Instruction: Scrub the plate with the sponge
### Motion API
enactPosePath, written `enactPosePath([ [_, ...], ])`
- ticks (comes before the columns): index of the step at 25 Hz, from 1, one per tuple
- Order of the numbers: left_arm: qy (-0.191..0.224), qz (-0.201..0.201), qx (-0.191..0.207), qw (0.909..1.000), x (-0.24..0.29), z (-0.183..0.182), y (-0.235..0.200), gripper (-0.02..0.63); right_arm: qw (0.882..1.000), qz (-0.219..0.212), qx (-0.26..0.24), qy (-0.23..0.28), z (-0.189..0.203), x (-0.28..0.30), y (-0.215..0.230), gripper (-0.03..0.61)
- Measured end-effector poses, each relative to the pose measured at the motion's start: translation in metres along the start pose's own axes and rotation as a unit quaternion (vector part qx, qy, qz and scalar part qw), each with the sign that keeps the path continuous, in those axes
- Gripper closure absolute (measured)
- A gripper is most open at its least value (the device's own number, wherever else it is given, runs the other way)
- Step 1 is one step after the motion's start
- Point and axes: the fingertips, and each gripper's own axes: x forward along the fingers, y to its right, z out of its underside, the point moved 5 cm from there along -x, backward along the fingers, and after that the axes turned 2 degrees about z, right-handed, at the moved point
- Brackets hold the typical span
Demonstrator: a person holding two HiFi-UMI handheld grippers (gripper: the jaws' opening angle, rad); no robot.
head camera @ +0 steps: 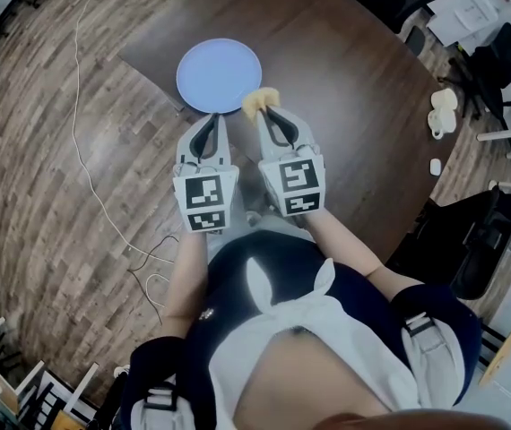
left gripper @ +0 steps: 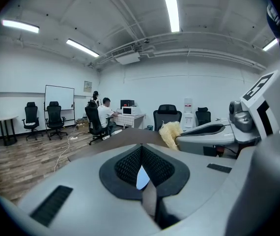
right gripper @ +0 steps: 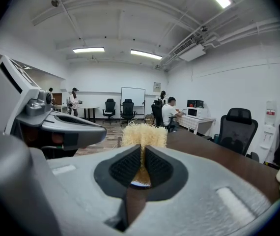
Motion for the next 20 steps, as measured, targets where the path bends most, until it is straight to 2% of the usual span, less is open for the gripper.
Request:
enactPosePath([
  [10, -0.017, 0.020, -0.010, 0.9996, 0.071, -0.014, -0.080, 0.611, 0.999, -0.011, 0.003, -0.042, -0.019, 0.108, 0.003, 0.555],
  [16, -0.051, 0.047, -0.022, 0.9973, 0.107, -0.003, -0.116, 0.611, 0.996, -0.021, 0.004, -0.083, -0.020, 0.165, -0.001, 0.555],
  [20, -0.060, 0.056, -0.021, 0.9964, 0.129, 0.004, -0.136, 0.611, 0.995, -0.012, 0.008, -0.098, -0.014, 0.195, 0.004, 0.554],
])
